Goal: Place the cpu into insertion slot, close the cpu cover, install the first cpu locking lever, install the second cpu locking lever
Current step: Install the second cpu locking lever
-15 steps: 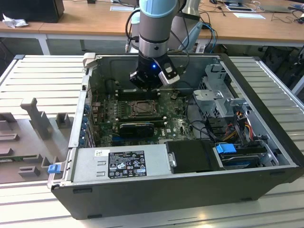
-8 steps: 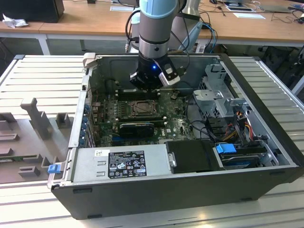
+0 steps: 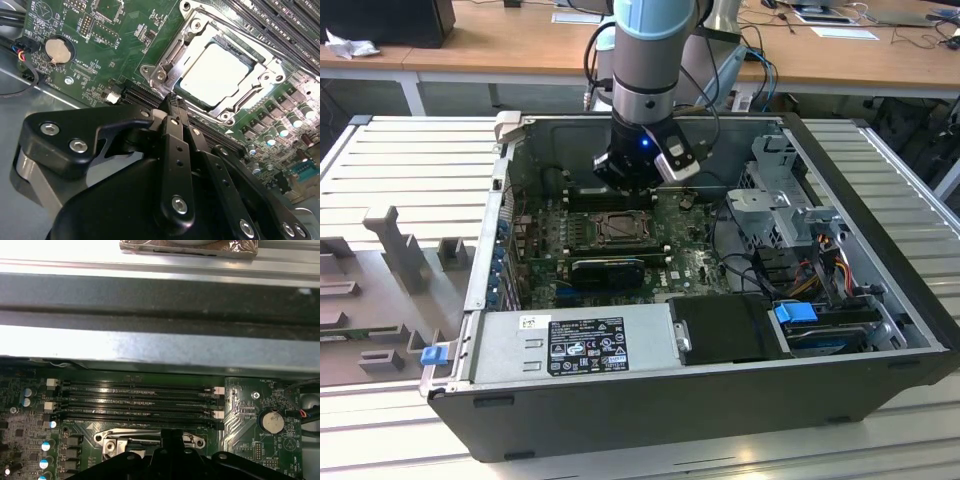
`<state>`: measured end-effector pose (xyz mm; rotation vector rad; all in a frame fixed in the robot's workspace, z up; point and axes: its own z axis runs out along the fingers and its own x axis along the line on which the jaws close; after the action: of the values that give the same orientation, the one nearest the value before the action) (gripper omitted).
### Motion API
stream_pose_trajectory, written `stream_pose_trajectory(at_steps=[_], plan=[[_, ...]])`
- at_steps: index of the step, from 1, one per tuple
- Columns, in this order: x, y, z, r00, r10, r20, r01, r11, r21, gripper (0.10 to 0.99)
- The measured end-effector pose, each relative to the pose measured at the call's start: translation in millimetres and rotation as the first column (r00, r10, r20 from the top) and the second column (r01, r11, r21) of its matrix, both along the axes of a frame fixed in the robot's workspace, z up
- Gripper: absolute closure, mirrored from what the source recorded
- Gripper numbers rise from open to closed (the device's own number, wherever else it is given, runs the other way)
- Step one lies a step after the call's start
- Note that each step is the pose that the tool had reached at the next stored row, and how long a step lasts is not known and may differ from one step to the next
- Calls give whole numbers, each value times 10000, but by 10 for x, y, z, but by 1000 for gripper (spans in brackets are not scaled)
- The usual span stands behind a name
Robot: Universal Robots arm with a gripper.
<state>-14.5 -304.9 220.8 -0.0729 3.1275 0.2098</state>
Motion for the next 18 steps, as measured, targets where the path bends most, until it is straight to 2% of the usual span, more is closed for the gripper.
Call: stream_pose_trajectory(at_steps=[18], plan=[[1, -18, 0, 10000, 2, -1, -2, 10000, -1, 980]])
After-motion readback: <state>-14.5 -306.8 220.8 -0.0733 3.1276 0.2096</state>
